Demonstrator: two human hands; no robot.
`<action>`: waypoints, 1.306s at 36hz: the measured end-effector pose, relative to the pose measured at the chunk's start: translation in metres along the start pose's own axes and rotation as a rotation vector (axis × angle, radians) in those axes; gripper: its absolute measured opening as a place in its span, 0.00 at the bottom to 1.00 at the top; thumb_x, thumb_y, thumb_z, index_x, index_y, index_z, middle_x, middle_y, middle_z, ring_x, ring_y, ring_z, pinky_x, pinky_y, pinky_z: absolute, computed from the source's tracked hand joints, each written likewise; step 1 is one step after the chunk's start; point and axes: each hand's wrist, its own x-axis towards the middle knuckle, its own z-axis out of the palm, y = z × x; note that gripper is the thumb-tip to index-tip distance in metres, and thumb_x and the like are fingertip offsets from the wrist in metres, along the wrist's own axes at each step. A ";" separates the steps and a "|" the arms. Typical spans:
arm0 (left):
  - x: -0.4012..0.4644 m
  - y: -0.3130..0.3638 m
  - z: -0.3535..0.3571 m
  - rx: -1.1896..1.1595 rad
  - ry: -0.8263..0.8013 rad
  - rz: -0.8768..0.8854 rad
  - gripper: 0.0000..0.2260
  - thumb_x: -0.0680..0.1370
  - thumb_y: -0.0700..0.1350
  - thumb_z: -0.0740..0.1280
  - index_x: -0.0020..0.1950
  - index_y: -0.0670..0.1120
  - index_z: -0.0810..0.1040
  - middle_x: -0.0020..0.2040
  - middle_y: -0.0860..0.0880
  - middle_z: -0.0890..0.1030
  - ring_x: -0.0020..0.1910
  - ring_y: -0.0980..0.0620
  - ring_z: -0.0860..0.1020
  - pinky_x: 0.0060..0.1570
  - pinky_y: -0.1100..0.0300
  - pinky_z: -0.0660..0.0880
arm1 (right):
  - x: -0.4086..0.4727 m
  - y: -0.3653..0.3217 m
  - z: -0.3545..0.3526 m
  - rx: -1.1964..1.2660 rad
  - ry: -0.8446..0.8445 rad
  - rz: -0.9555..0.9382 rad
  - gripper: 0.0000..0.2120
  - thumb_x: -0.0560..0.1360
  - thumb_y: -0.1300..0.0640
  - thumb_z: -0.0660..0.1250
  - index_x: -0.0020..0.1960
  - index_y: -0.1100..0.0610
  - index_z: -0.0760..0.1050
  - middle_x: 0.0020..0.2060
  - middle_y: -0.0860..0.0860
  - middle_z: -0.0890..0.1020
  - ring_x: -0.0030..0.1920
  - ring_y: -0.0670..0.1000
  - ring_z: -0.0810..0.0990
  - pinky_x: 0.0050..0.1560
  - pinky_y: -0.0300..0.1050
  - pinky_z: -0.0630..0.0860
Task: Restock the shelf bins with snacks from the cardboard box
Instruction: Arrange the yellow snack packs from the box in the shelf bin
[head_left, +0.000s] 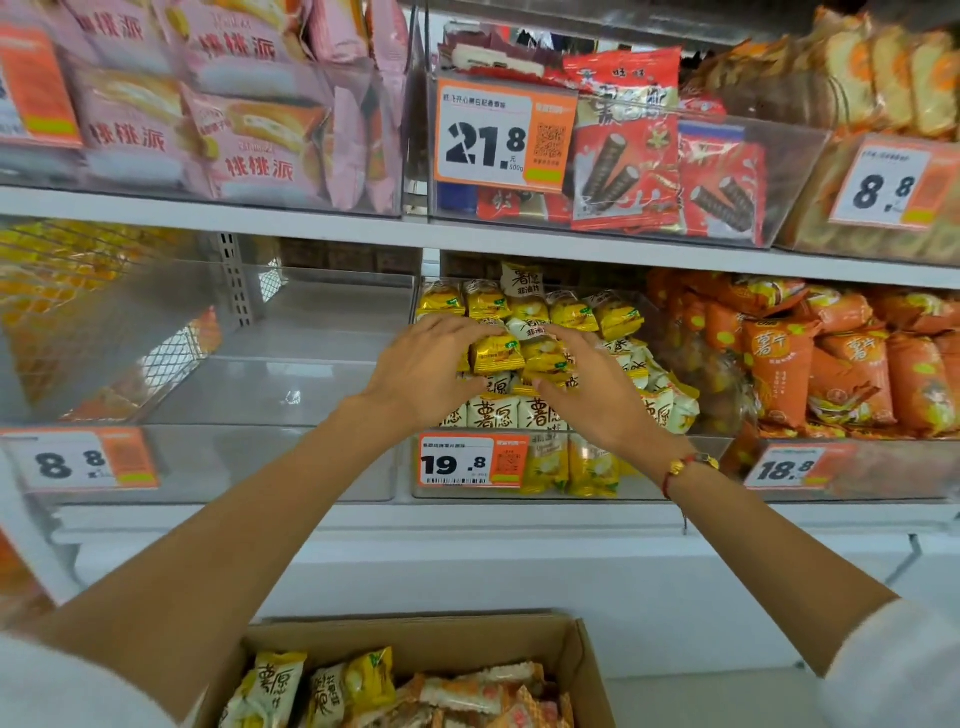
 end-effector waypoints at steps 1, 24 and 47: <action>-0.009 0.002 -0.003 -0.041 0.049 -0.006 0.25 0.77 0.52 0.68 0.73 0.57 0.66 0.71 0.53 0.70 0.71 0.51 0.64 0.67 0.54 0.63 | -0.008 -0.003 -0.003 0.024 0.026 -0.013 0.29 0.77 0.53 0.67 0.75 0.51 0.61 0.71 0.53 0.67 0.68 0.54 0.69 0.59 0.48 0.71; -0.332 -0.047 0.097 -0.142 -0.232 -0.474 0.11 0.75 0.38 0.69 0.57 0.46 0.81 0.58 0.48 0.81 0.57 0.44 0.78 0.50 0.51 0.74 | -0.244 -0.009 0.199 0.114 -0.932 0.199 0.16 0.80 0.53 0.61 0.68 0.51 0.71 0.61 0.50 0.77 0.57 0.51 0.77 0.52 0.44 0.76; -0.386 -0.058 0.120 0.258 -0.355 -0.221 0.14 0.64 0.44 0.80 0.48 0.49 0.86 0.54 0.46 0.82 0.58 0.46 0.71 0.60 0.51 0.62 | -0.221 -0.023 0.276 -0.398 -0.630 -0.174 0.33 0.78 0.42 0.60 0.77 0.56 0.56 0.66 0.61 0.68 0.63 0.61 0.67 0.61 0.55 0.64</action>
